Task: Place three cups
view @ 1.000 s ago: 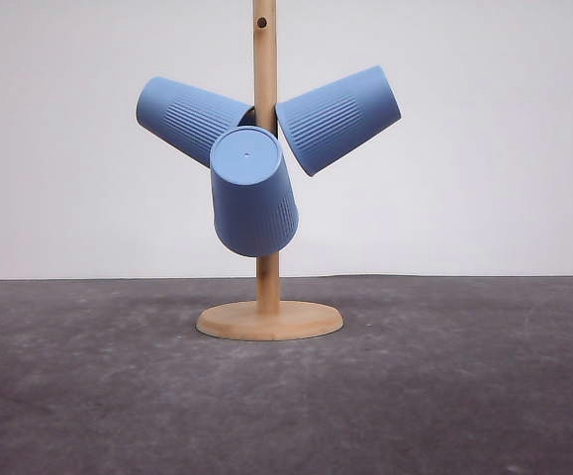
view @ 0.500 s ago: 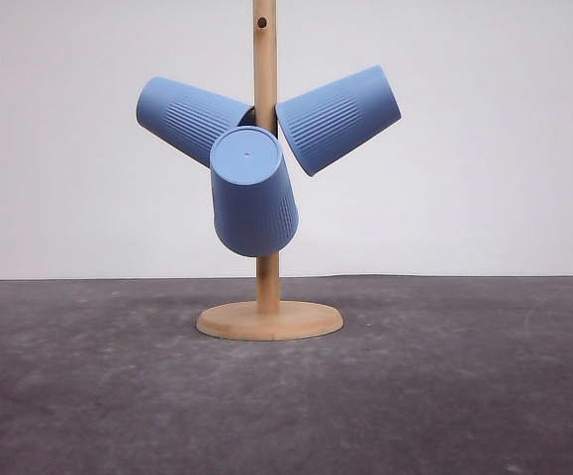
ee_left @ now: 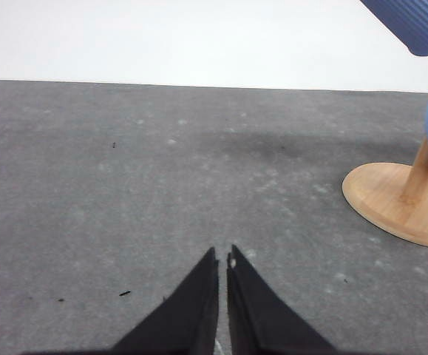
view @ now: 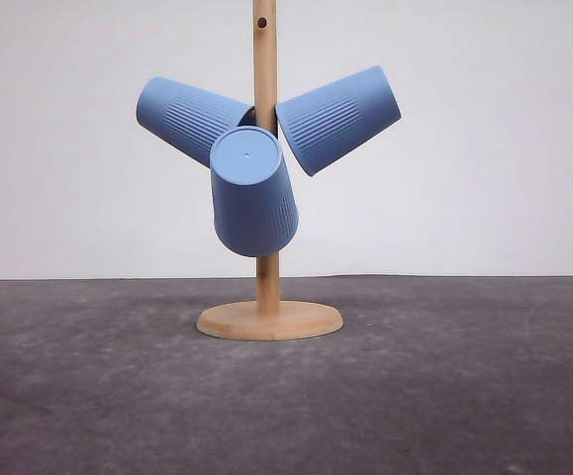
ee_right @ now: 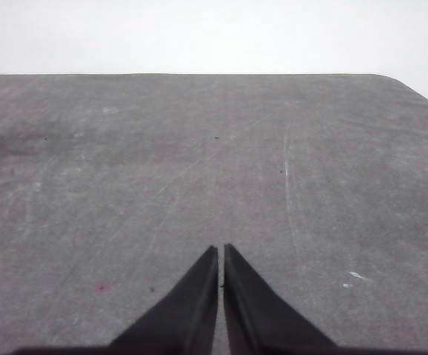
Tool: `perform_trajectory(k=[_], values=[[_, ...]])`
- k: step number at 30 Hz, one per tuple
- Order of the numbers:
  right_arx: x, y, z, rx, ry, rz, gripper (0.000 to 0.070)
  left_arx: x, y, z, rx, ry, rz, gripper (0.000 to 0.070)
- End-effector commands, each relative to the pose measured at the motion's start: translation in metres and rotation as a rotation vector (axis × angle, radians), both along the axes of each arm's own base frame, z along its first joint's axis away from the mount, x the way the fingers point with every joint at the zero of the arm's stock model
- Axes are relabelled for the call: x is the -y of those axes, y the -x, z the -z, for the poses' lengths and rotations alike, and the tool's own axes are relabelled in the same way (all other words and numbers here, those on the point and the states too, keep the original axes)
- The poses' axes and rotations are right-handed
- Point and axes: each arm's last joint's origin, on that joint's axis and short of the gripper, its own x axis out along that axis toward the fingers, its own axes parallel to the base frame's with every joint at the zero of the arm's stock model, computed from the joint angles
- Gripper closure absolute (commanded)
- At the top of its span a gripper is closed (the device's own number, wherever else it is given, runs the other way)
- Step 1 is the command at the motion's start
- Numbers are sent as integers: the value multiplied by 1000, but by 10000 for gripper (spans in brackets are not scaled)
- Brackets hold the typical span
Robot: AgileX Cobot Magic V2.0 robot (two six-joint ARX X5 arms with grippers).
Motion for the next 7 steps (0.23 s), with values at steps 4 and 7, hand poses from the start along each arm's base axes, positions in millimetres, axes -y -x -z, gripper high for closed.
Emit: perform_trajectory(k=[4,7], values=[[0,0,0,5,-12,3,693,0,-1,3,1,-4,2,700],[0,0,0,5,-12,3,693,0,-1,3,1,-4,2,700]])
